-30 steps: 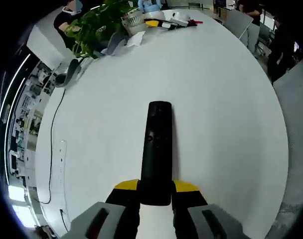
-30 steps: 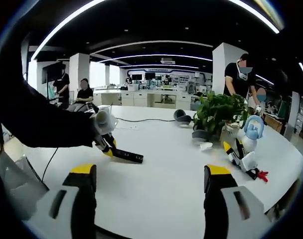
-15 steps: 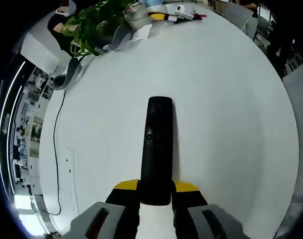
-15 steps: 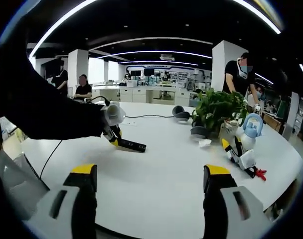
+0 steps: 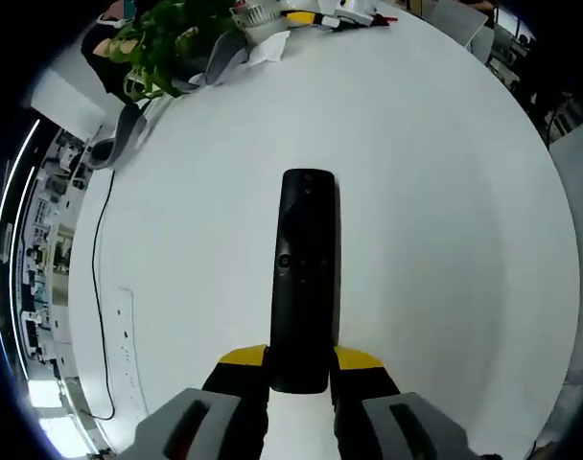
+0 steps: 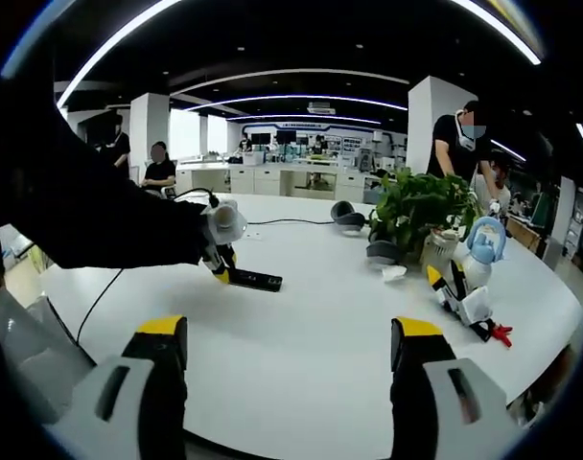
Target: Press the specified remote control buttons in sequence, fully releasing each button before pressing the next.
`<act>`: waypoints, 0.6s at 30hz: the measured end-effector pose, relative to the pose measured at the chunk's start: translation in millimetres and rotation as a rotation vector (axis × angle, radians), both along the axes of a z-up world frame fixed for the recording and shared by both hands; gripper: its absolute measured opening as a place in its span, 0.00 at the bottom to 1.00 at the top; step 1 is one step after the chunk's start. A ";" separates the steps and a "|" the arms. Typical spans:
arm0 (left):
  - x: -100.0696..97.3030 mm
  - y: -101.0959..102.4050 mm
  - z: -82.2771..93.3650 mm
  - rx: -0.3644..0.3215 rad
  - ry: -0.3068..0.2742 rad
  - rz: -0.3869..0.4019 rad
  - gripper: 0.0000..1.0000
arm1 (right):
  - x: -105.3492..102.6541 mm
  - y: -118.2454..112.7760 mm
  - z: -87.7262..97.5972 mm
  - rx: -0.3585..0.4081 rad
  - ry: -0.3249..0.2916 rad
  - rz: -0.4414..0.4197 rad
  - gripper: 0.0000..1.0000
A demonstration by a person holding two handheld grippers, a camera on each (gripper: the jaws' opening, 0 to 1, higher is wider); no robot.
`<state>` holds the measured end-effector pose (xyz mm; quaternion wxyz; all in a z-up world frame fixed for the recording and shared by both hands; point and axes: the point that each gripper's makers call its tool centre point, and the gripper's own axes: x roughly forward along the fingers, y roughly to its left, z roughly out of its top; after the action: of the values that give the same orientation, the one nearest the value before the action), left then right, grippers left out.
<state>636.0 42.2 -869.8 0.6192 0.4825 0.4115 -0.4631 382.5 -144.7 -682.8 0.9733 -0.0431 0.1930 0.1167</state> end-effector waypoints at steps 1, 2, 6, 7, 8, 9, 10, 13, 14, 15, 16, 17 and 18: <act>-0.2 0.0 -0.2 -0.002 0.003 0.004 0.24 | -0.2 0.2 0.0 0.001 0.001 0.001 0.91; -0.7 -0.1 -0.5 -0.002 0.005 0.009 0.24 | -0.3 0.4 0.2 0.002 0.001 0.001 0.91; -2.0 -1.0 -0.2 0.002 0.000 -0.003 0.24 | -0.8 0.4 2.2 0.008 -0.008 0.001 0.90; -1.8 -1.1 -0.3 0.004 0.000 -0.009 0.24 | -1.0 0.5 2.1 0.010 -0.007 0.002 0.90; -1.5 -1.5 0.1 0.009 -0.001 -0.019 0.24 | -1.1 0.2 2.1 0.008 -0.007 0.000 0.90; -1.8 -1.8 0.3 0.014 0.002 -0.029 0.24 | -1.2 -0.3 2.0 0.006 -0.007 -0.001 0.90; -1.3 -2.0 0.0 0.014 0.006 -0.027 0.24 | -1.2 -0.5 2.0 0.007 -0.008 -0.001 0.90; 2.1 -1.5 -1.0 0.016 0.034 0.007 0.24 | -1.1 -0.9 1.3 0.009 -0.003 -0.002 0.89; 1.7 -1.4 -0.7 0.014 0.043 0.014 0.24 | -1.1 -0.9 1.4 0.008 -0.003 -0.002 0.89; 2.2 -1.4 -0.3 0.011 0.052 0.025 0.24 | -1.0 -1.0 1.4 0.009 -0.004 -0.002 0.89; 3.8 -1.3 -0.5 0.010 0.051 0.027 0.24 | -1.1 -0.8 1.4 0.011 -0.003 -0.001 0.89; 7.1 -1.2 -1.2 0.013 0.037 0.023 0.24 | -1.0 -0.6 1.3 0.012 -0.002 0.000 0.89; 8.2 -1.7 0.0 0.016 0.024 0.016 0.24 | -1.0 -0.5 1.3 0.012 -0.002 0.001 0.89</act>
<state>644.2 40.5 -869.8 0.6141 0.4786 0.4263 -0.4605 381.6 -145.2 -681.4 0.9736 -0.0375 0.1914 0.1184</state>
